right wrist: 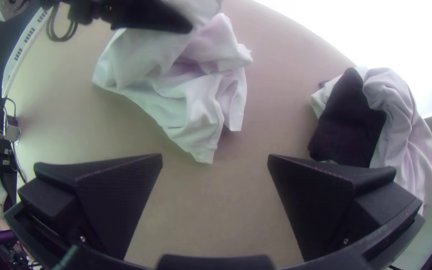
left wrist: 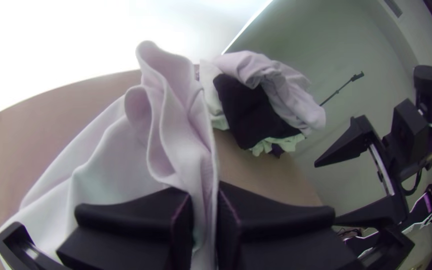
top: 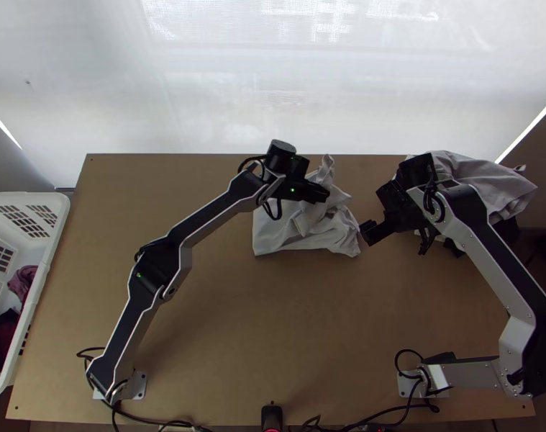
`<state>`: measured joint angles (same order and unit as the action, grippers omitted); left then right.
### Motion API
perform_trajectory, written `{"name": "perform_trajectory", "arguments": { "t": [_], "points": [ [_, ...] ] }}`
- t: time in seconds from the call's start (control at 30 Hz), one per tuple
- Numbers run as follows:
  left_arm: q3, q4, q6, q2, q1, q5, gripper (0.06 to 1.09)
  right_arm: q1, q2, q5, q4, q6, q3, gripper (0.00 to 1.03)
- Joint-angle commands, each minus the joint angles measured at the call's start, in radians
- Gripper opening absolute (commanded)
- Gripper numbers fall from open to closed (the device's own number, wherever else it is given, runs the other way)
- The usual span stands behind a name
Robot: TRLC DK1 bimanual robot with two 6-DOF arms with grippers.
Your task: Fold the t-shirt
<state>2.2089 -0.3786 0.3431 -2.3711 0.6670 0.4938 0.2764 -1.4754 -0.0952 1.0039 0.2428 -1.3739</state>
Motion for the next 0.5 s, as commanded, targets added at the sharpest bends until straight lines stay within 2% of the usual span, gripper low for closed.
{"name": "perform_trajectory", "arguments": {
  "t": [0.0,0.03,0.07,0.23,0.3,0.47],
  "points": [
    [0.034,-0.086,-0.036,-0.037,0.032,0.029,0.89,0.001,-0.028,0.0,-0.024,0.001,0.006,0.98],
    [0.034,-0.125,-0.059,-0.016,0.025,0.029,0.98,0.004,-0.034,0.002,-0.033,0.004,-0.001,0.98],
    [0.034,-0.161,-0.07,0.009,0.009,0.029,1.02,0.009,-0.043,0.0,-0.044,0.007,-0.01,0.98],
    [-0.012,-0.338,-0.081,0.165,-0.133,0.072,1.03,0.04,-0.129,0.0,-0.126,0.032,-0.096,0.98],
    [-0.046,-0.402,-0.119,0.214,-0.193,0.078,1.03,0.06,-0.183,0.0,-0.165,0.033,-0.149,0.98],
    [-0.258,-0.413,-0.207,0.283,-0.267,0.077,1.03,0.141,-0.352,0.0,-0.243,0.018,-0.303,0.98]
  ]
}}
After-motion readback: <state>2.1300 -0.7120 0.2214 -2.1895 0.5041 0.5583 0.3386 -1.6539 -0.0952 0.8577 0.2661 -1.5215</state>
